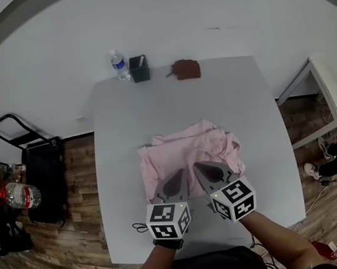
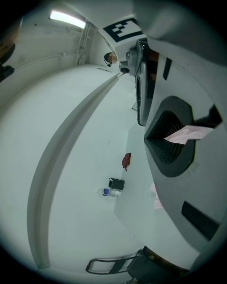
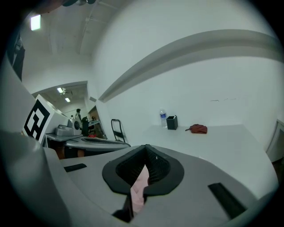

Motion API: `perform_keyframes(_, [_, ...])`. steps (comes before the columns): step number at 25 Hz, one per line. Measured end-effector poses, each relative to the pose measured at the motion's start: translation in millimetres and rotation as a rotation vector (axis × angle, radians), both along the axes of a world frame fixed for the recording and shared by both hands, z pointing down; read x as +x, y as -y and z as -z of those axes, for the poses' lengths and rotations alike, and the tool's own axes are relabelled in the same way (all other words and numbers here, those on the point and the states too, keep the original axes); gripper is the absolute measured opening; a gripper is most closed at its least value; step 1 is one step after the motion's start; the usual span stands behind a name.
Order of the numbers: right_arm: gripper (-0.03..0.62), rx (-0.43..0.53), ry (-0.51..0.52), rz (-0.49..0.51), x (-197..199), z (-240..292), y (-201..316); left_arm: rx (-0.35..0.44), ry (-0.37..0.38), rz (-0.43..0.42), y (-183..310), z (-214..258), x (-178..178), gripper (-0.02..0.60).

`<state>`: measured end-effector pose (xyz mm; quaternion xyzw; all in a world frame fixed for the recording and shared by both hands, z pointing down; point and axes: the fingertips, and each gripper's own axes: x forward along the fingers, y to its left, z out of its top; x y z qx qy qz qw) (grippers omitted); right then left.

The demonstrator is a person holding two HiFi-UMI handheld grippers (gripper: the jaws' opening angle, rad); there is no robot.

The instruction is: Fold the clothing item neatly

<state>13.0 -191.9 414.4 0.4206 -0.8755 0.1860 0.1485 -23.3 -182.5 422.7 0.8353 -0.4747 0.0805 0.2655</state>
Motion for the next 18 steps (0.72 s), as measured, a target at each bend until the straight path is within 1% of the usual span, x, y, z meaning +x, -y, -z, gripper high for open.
perform_keyframes(4, [0.014,0.014,0.02,0.0,-5,10,-6,0.018,-0.012,0.017,-6,12,-5,0.005])
perform_keyframes(9, [0.014,0.047,0.024,0.001,-7,24,-7,0.052,-0.016,0.015,-6,27,-5,0.005])
perform_keyframes(18, [0.014,0.034,0.018,-0.003,-2,21,-14,0.037,-0.013,0.004,-14,22,4,0.005])
